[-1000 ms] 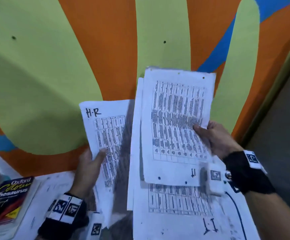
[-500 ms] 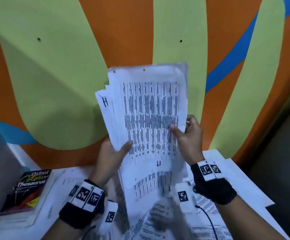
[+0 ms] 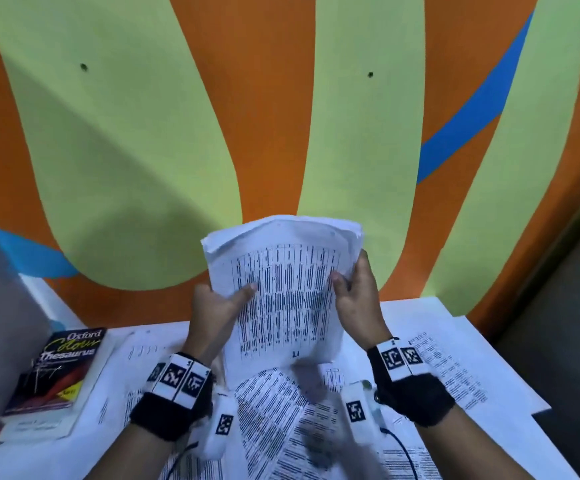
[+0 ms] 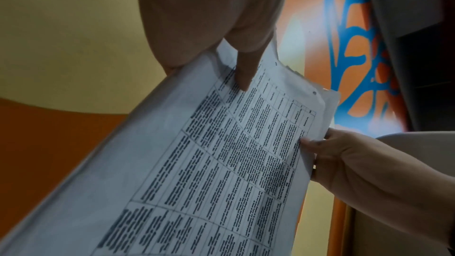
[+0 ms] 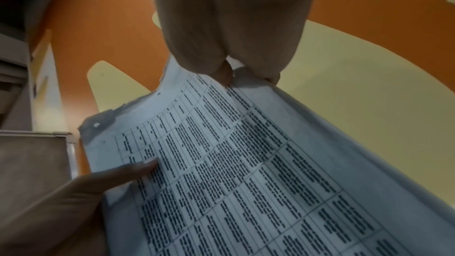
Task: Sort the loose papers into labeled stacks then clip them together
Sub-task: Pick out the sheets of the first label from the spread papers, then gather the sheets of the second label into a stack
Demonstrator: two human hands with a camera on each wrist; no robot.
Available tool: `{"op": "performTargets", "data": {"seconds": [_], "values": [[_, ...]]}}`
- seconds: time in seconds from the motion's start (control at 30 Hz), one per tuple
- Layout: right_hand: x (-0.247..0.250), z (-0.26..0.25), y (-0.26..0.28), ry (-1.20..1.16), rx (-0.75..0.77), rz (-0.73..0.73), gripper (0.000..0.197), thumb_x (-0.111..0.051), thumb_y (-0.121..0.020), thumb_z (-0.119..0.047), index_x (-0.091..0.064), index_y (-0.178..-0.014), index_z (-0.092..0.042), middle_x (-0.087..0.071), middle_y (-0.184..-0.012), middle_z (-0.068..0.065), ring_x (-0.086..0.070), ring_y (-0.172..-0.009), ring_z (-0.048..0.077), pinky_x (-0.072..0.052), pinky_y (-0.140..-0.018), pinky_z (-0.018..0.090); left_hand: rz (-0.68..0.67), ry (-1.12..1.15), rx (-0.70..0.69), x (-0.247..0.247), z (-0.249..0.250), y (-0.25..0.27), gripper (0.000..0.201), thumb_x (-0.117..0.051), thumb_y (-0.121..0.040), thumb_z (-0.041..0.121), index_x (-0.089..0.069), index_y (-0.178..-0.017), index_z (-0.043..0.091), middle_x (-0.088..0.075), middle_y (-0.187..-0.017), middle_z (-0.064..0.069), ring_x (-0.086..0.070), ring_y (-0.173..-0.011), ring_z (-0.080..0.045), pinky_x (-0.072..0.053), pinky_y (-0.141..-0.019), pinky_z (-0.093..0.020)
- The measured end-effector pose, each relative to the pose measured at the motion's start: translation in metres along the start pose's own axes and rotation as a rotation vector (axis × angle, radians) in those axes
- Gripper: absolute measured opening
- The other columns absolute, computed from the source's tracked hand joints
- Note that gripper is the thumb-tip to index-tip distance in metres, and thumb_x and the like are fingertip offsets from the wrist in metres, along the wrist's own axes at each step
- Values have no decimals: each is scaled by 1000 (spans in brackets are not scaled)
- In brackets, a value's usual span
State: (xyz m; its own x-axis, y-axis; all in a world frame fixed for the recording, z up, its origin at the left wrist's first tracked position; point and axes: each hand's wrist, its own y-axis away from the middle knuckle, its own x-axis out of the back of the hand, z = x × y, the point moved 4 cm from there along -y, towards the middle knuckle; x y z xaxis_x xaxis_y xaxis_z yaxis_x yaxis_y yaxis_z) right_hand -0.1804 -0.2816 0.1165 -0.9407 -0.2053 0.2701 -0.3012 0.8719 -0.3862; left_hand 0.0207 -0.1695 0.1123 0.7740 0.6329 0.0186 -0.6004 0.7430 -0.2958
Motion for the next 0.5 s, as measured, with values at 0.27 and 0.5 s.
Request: {"op": "performTargets", "data": {"seconds": [0.27, 0.5], "values": [[-6, 16, 9, -27, -123, -105, 48, -55, -92, -4, -34, -136, -8, -55, -94, 3, -56, -86, 6, -45, -86, 28, -92, -87, 128, 3, -27, 4, 41, -87, -59, 41, -69, -79, 10, -74, -82, -8, -69, -73, -27, -57, -73, -48], [-1, 8, 13, -101, -64, -65, 48, -49, -91, 8, -34, -133, -9, -57, -97, -1, -57, -73, -9, -45, -67, 7, -90, -124, 82, 5, -27, 7, 50, -85, -62, 46, -68, -96, 14, -74, -90, -1, -71, -81, -15, -57, -72, -33]]}}
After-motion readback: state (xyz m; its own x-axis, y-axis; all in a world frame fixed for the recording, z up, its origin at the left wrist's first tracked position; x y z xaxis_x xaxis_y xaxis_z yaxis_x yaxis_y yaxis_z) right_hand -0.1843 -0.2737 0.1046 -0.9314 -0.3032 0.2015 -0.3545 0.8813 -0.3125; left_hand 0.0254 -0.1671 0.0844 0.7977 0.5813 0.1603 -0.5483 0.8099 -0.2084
